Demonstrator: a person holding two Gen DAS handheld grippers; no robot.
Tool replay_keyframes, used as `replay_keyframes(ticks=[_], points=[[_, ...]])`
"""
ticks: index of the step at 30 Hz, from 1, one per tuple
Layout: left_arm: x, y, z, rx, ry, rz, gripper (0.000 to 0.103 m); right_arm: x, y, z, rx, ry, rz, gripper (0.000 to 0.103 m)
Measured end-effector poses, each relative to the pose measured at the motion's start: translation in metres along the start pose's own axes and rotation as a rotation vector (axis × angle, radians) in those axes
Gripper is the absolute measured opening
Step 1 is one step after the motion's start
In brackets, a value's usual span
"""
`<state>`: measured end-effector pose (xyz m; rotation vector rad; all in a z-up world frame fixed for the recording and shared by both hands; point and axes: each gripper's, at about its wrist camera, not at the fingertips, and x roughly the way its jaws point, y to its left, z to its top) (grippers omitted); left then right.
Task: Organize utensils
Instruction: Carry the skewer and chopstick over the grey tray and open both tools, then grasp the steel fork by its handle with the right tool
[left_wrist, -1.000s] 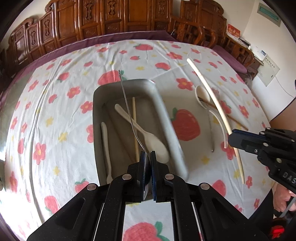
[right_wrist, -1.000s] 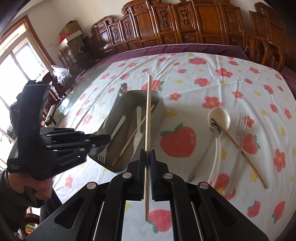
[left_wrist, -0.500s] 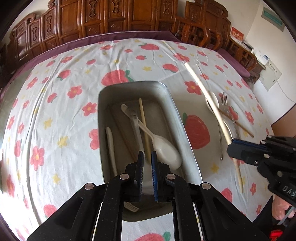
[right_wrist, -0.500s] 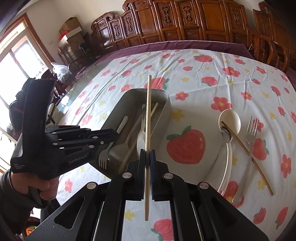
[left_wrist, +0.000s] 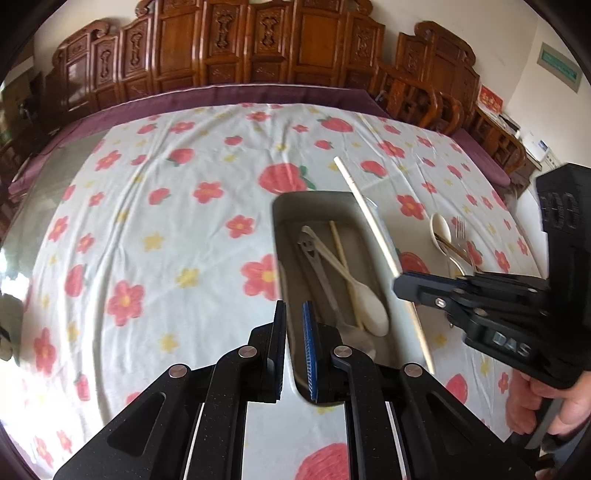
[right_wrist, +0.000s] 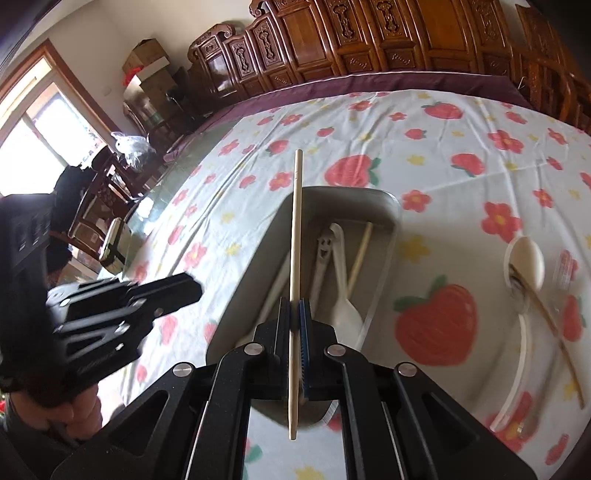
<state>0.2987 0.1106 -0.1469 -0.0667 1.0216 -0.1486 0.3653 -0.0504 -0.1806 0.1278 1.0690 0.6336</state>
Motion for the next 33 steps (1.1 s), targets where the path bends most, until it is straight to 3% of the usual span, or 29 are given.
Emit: replay_keyframes(ticks=[18, 20, 33], points=[[-0.029, 0.017, -0.004, -0.021, -0.049, 0.017, 0.01, 0.035, 0.005, 0.0, -0.007, 0.032, -0.035, 0.01], [-0.032, 0.015, -0.003, -0.019, -0.056, 0.016, 0.017, 0.03, 0.003, -0.001, -0.007, 0.025, -0.031, 0.01], [-0.053, -0.009, -0.003, 0.0, -0.091, 0.016, 0.023, -0.059, -0.02, -0.032, -0.073, -0.05, -0.134, 0.01]])
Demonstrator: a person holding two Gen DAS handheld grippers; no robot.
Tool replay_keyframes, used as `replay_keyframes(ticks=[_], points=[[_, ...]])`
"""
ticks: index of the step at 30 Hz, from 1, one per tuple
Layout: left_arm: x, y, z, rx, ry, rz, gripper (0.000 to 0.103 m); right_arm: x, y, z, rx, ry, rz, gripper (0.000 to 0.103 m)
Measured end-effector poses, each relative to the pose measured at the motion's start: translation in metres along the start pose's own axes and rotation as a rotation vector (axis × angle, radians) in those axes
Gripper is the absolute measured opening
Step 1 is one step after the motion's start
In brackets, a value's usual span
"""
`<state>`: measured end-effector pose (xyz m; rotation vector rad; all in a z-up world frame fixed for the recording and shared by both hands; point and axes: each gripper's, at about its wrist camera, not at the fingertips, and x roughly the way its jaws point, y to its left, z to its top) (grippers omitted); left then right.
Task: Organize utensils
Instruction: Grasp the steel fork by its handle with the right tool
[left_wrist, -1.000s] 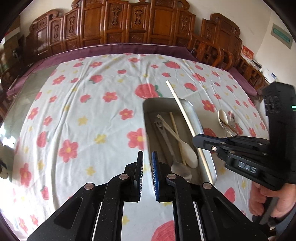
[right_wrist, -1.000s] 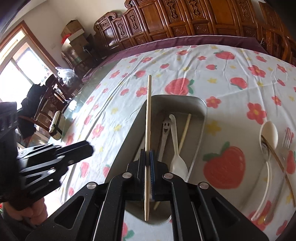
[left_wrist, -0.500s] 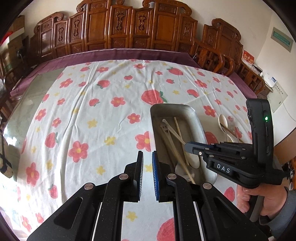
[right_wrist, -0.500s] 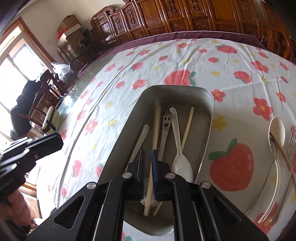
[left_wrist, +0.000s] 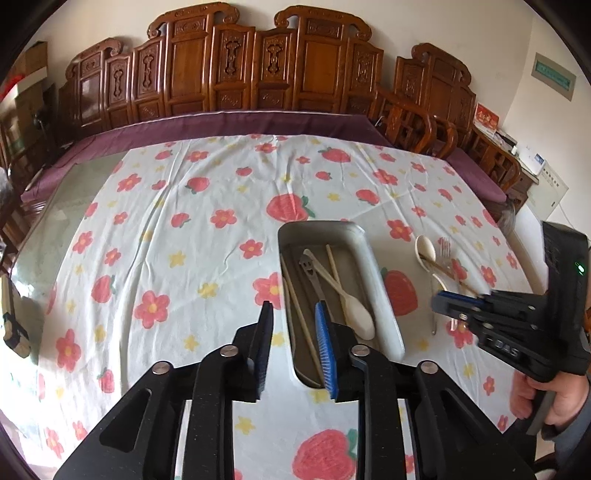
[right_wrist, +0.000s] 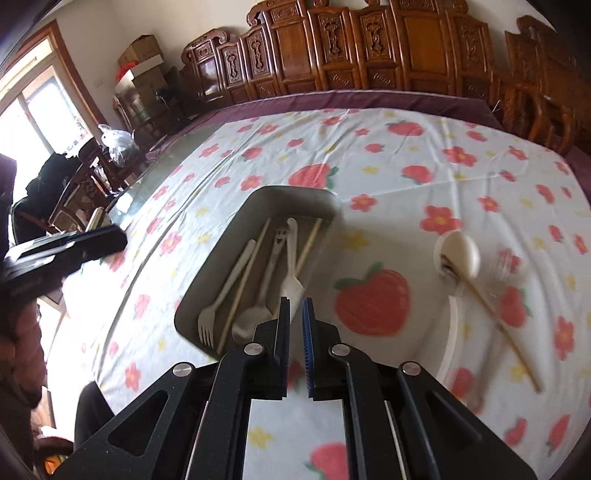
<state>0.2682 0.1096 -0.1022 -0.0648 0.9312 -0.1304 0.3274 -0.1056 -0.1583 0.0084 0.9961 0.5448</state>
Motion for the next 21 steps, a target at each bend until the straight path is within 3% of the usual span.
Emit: replay_keyframes(ticks=[5, 11, 13, 16, 21], points=[[-0.008, -0.015, -0.001, 0.012, -0.013, -0.007, 0.024, -0.037, -0.014, -0.017, -0.014, -0.029, -0.036, 0.01], [-0.011, -0.037, -0.003, 0.037, -0.018, -0.03, 0.034, -0.072, -0.035, -0.034, -0.002, -0.066, -0.079, 0.01], [-0.01, -0.044, -0.004, 0.042, -0.017, -0.036, 0.037, -0.08, -0.043, -0.039, -0.003, -0.071, -0.105, 0.01], [-0.007, -0.056, -0.005, 0.052, -0.019, -0.051, 0.048, -0.089, -0.058, -0.047, 0.001, -0.077, -0.144, 0.019], [0.005, -0.075, -0.007, 0.066, -0.003, -0.073, 0.051, -0.09, -0.089, -0.056, 0.039, -0.067, -0.192, 0.019]])
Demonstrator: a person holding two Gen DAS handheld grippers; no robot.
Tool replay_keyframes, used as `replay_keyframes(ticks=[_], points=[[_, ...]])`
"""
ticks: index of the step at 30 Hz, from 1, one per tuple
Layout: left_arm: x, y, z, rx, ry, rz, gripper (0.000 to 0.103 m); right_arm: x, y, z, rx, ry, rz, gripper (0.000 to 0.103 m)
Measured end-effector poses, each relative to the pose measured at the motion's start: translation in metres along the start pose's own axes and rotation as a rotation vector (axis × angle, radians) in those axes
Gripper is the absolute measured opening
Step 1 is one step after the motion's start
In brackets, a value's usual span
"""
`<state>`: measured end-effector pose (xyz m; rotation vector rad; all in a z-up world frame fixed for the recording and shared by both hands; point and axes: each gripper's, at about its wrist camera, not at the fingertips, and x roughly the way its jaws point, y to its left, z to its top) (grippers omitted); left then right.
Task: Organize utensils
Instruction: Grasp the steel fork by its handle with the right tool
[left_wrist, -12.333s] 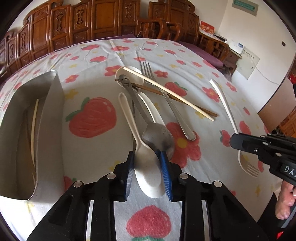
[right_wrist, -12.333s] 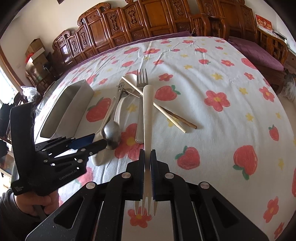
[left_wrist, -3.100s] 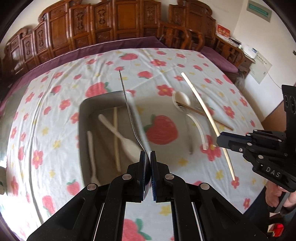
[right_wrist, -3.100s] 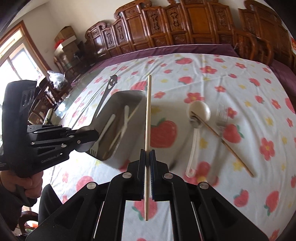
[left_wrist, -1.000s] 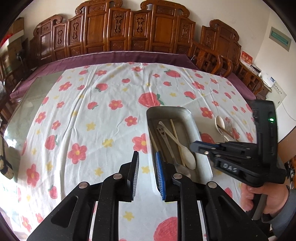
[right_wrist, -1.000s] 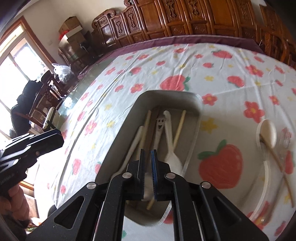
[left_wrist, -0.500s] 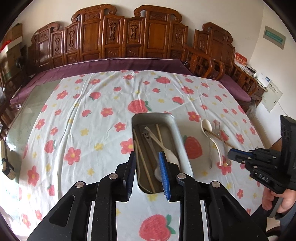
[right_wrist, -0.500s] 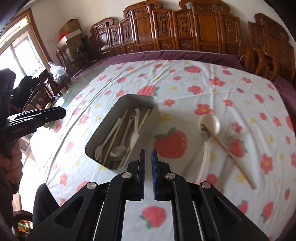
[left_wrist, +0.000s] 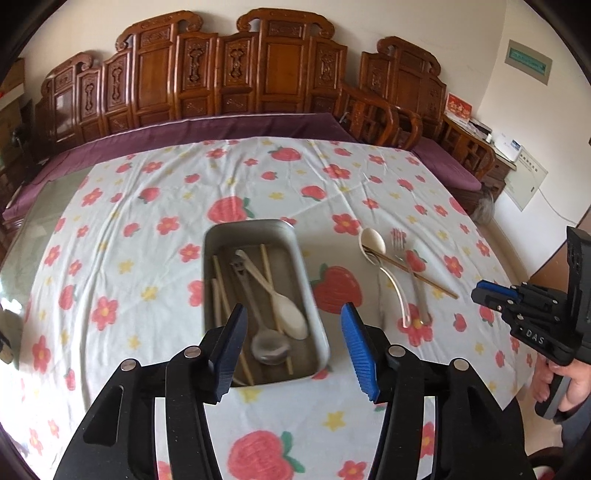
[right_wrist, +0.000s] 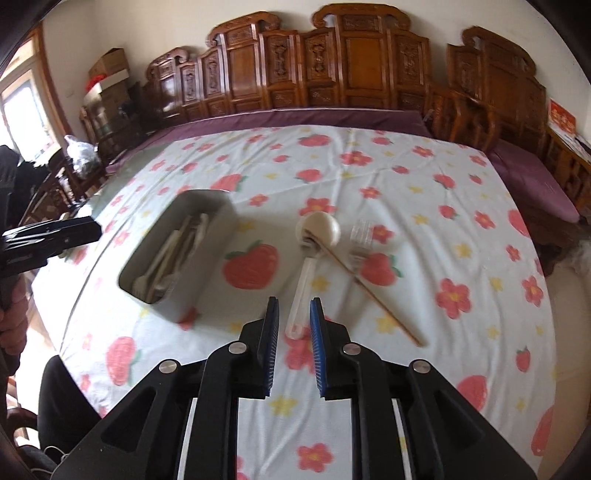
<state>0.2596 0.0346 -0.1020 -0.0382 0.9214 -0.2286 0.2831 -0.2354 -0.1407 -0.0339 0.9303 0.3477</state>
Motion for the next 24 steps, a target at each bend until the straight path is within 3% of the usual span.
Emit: replay_keyframes(ticks=[2, 3, 9, 24], points=[[0.006, -0.008, -0.001, 0.008, 0.008, -0.009, 0.055, 0.007, -0.012, -0.003, 0.009, 0.015, -0.02, 0.019], [0.008, -0.012, -0.001, 0.012, 0.008, -0.013, 0.062, 0.011, -0.016, -0.004, 0.014, 0.022, -0.025, 0.019], [0.024, -0.033, -0.005, 0.04, 0.03, -0.029, 0.07, 0.039, -0.035, -0.007, 0.05, 0.063, -0.03, 0.019], [0.05, -0.061, -0.014, 0.091, 0.095, -0.042, 0.072, 0.126, -0.051, 0.006, 0.052, 0.159, -0.05, 0.019]])
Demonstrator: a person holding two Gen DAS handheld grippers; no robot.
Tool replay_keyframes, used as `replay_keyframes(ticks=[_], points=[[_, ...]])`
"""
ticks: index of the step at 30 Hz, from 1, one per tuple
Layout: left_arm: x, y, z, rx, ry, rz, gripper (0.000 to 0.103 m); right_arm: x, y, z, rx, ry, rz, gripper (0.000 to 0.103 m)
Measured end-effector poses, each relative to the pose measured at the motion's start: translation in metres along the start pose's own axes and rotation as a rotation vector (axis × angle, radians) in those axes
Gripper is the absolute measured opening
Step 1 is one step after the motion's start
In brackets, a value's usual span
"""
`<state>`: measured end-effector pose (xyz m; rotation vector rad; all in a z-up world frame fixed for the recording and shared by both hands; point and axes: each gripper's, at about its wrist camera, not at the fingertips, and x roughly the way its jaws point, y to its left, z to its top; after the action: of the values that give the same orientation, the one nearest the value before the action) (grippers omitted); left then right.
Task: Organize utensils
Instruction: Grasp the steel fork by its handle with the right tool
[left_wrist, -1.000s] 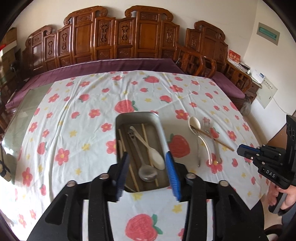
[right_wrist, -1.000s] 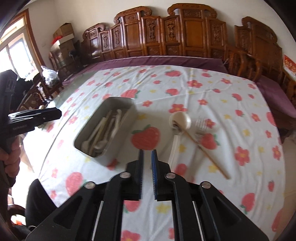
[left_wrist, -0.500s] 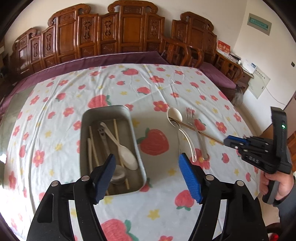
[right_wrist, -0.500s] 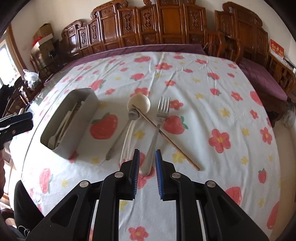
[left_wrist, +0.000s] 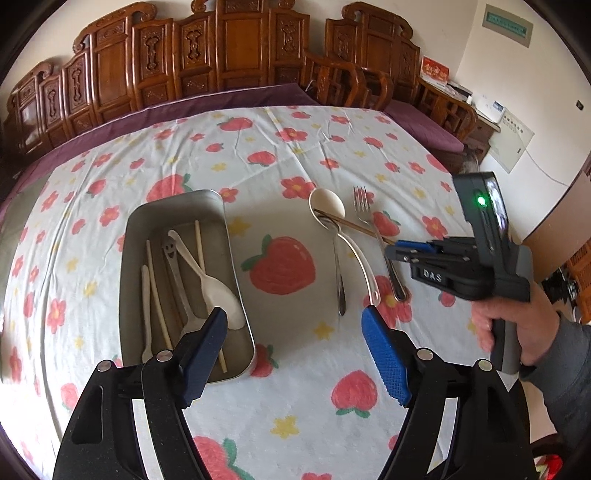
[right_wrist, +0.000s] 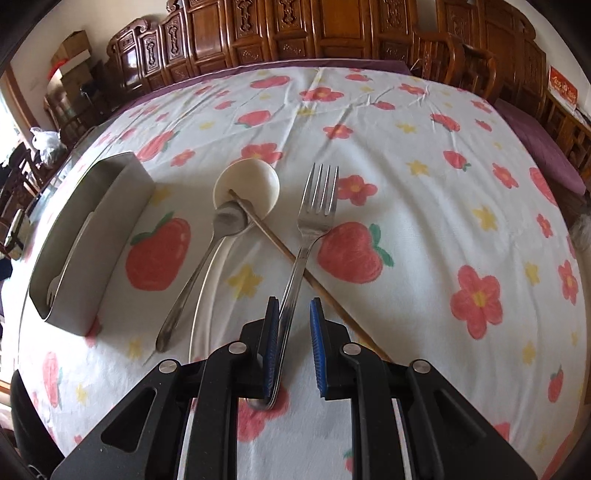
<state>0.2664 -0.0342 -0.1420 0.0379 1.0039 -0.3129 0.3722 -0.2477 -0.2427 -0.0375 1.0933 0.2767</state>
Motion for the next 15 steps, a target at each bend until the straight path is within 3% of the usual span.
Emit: replay_keyframes(ticks=[12, 15], points=[[0.024, -0.008, 0.002, 0.004, 0.033, -0.013, 0.072, 0.015, 0.004, 0.008, -0.017, 0.022, -0.011, 0.019], [0.03, -0.01, 0.004, 0.004, 0.038, -0.021, 0.072, 0.014, 0.003, 0.005, -0.008, 0.019, -0.004, 0.012]])
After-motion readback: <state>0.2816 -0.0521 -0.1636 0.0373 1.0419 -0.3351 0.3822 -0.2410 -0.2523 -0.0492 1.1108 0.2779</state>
